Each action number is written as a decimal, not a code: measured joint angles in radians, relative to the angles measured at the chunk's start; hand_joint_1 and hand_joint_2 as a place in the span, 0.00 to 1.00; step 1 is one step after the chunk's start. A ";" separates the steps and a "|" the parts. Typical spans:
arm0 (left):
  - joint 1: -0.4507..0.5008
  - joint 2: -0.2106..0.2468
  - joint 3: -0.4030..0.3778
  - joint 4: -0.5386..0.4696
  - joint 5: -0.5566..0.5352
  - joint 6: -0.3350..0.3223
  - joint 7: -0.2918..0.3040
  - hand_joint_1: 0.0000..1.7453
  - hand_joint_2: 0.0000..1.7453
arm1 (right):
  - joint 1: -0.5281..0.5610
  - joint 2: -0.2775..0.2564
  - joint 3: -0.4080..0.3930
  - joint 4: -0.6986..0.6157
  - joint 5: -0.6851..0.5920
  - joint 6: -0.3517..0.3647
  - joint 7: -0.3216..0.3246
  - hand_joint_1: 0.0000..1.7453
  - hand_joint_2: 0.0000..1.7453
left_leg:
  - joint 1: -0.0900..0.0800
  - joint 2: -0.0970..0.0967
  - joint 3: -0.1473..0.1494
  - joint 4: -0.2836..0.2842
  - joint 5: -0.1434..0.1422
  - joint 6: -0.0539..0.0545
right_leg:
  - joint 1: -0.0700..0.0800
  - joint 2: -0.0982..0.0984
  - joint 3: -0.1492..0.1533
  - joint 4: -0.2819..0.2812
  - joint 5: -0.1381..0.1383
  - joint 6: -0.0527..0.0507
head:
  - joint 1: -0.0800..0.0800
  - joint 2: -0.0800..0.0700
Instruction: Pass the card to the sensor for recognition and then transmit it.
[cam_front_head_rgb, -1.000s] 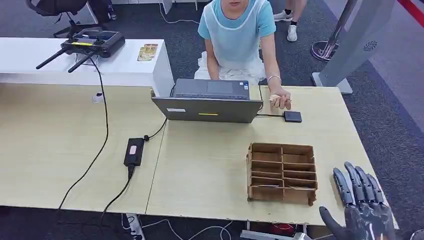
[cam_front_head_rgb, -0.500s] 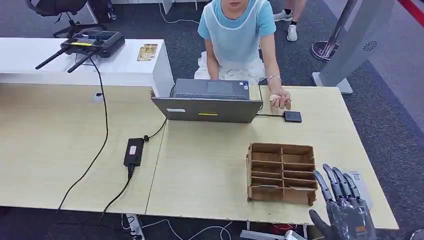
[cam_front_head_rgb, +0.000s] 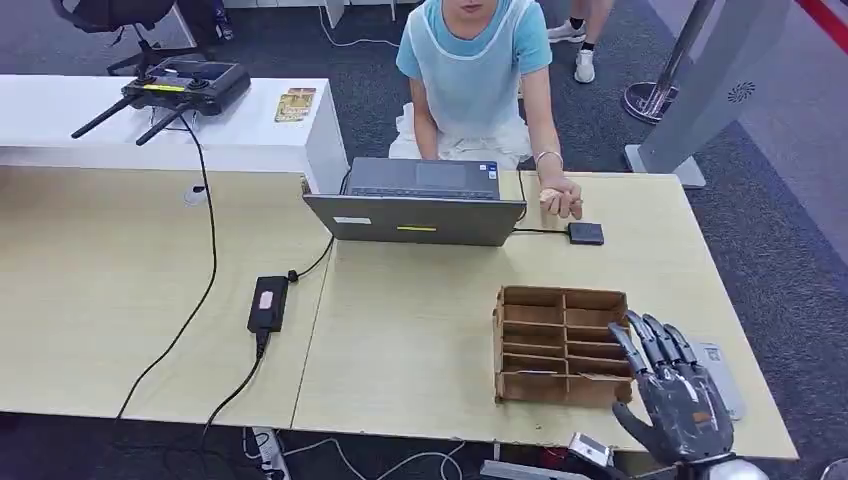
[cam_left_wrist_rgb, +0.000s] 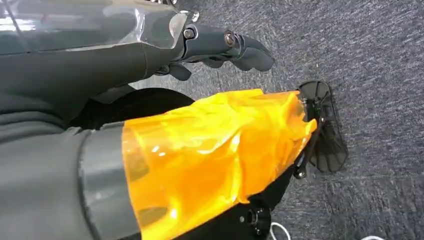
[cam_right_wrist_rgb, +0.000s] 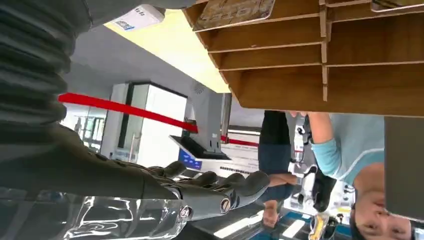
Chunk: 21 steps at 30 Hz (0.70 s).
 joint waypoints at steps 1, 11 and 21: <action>0.000 0.000 -0.005 0.000 -0.003 -0.002 0.000 0.00 0.00 | -0.011 0.003 -0.002 0.013 -0.008 0.008 -0.009 0.00 1.00 | 0.000 0.000 0.000 0.000 0.000 0.000 | 0.000 0.000 0.000 0.000 0.000 0.000 | 0.000 0.000; 0.002 0.005 -0.021 0.000 -0.006 -0.004 0.001 0.00 0.00 | -0.046 0.021 -0.016 0.066 -0.016 0.013 -0.021 0.00 1.00 | 0.000 0.000 -0.001 0.000 0.000 0.000 | 0.000 0.000 0.000 0.000 0.000 0.000 | 0.000 0.000; 0.002 0.006 -0.021 0.000 -0.006 -0.004 0.001 0.00 0.00 | -0.052 0.023 -0.016 0.083 -0.016 0.013 -0.022 0.00 1.00 | 0.000 0.000 0.000 0.000 0.000 0.000 | 0.000 0.000 0.000 0.000 0.000 0.000 | 0.000 0.000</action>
